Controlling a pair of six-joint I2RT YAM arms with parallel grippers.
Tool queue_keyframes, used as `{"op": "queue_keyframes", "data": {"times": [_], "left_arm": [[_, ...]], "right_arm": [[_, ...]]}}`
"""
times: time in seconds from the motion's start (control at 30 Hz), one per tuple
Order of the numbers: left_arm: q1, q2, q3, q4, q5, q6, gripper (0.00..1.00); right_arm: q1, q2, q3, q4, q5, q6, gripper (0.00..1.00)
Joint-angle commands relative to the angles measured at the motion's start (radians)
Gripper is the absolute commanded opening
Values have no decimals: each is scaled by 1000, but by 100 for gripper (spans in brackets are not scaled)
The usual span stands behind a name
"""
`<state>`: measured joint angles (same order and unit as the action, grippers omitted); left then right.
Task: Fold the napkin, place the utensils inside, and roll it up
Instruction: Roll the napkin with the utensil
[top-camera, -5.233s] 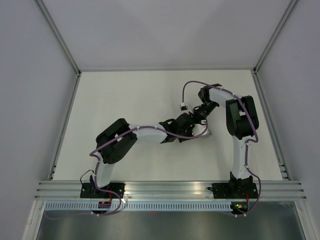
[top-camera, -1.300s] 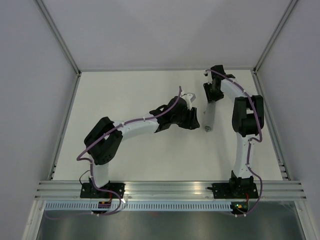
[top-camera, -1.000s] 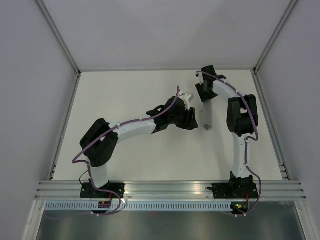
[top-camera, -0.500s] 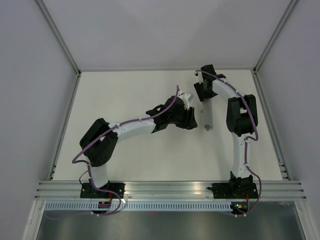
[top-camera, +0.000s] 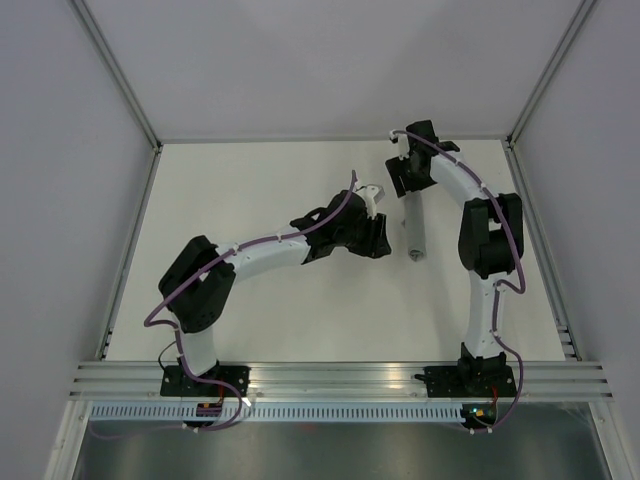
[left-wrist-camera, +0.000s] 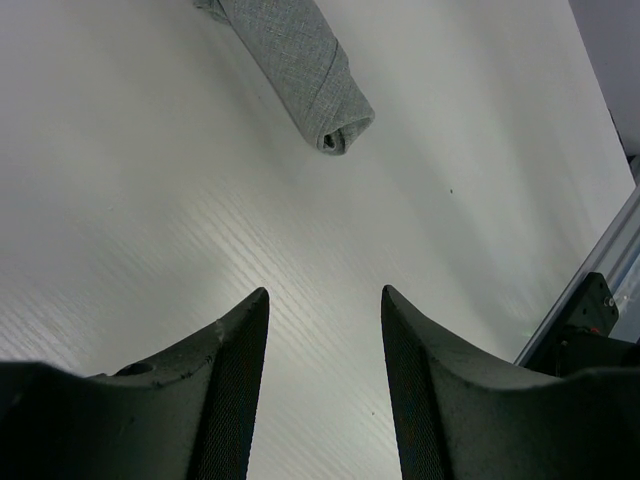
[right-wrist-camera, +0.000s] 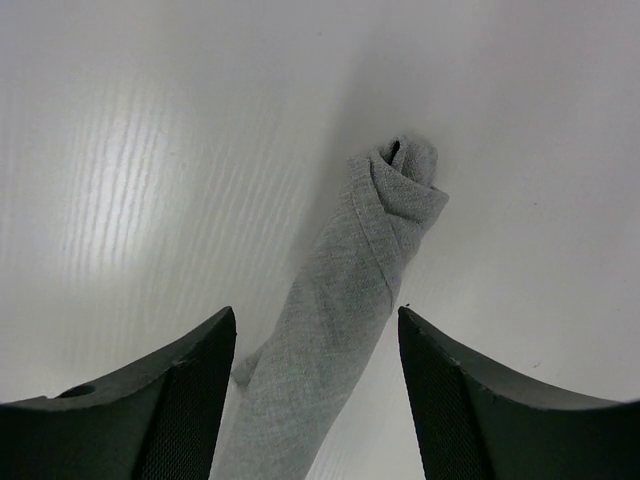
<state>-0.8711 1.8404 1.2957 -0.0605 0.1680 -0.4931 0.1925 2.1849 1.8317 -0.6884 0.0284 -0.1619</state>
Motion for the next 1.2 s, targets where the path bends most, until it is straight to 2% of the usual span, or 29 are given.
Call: {"op": "queue_keyframes", "data": {"times": [0.0,0.2,0.4,0.57,0.7,0.9,1.17], "left_arm": [[14,-46,39,-27,28,60,54],[38,-144,-22,-35,36,79,55],[50,-295,-136,-35,45,96,55],[66,-455,-277,-30,44,110,56],[76,-572,-367,-32,41,113,56],[90,-690,-450,-39,44,114,57],[90,-734,-478,-36,51,114,57]], "right_arm": [[-14,-106,32,-56,-24,30,72],[-91,-282,-85,-4,-237,64,73],[-261,-632,-338,95,-386,38,76],[-389,-855,-514,93,-459,-17,78],[-413,-1037,-679,86,-458,-56,80],[-423,-1160,-769,79,-449,-61,81],[-426,-1188,-790,102,-456,-48,81]]}}
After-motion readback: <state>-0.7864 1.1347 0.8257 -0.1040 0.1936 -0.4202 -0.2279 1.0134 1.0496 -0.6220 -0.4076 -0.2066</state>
